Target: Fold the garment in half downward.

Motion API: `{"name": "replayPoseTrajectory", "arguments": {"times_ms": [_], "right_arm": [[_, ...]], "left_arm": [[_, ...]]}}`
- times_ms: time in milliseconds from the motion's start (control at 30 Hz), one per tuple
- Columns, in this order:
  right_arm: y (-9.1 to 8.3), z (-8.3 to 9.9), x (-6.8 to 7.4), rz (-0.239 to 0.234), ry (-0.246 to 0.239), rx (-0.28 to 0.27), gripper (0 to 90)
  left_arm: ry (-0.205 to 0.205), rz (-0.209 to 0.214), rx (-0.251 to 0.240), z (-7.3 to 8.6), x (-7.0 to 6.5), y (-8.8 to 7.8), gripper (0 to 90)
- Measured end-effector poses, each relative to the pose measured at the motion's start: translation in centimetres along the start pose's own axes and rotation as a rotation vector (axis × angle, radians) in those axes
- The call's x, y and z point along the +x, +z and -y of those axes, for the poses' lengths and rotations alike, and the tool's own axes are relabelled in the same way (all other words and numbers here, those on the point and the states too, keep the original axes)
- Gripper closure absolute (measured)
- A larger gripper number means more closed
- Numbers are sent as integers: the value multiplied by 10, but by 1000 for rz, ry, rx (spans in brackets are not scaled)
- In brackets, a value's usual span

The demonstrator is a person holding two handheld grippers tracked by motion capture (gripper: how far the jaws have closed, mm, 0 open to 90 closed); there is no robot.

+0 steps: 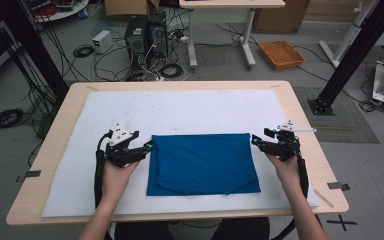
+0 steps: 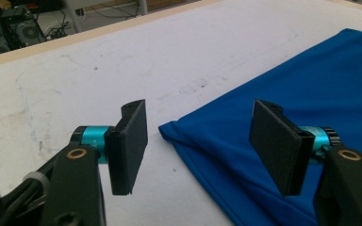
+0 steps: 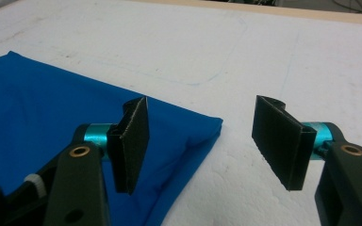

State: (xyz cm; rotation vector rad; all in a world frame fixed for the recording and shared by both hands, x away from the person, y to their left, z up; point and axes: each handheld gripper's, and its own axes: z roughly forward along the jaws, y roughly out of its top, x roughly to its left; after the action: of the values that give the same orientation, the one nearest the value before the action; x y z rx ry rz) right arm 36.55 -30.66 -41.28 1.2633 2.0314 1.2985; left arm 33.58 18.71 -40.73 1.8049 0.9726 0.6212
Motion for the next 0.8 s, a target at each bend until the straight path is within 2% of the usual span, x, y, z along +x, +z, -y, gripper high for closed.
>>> {"name": "replayPoseTrajectory", "arguments": {"times_ms": [133,167,300,433,533,633,733,767,800], "right_arm": [[-5,3,-6,15,18,-7,379],[-8,5,-8,39,27,-26,382],[-11,6,-13,65,52,-42,383],[-11,7,-16,88,54,-46,382],[-11,8,-15,81,52,-48,381],[-10,8,-14,76,29,-53,339],[-10,8,-13,80,29,-49,307],[-10,8,-12,50,38,-58,307],[-10,8,-12,50,38,-58,307]], "left_arm": [[-1,11,-6,-1,0,-1,350],[-1,15,-3,0,0,-1,350],[7,16,12,4,0,0,349],[6,14,9,5,2,-3,349],[6,13,1,5,3,-4,349],[2,14,2,5,3,-4,349],[2,16,4,5,2,-4,349],[3,21,1,4,0,-4,350],[3,21,1,4,0,-4,349]]}}
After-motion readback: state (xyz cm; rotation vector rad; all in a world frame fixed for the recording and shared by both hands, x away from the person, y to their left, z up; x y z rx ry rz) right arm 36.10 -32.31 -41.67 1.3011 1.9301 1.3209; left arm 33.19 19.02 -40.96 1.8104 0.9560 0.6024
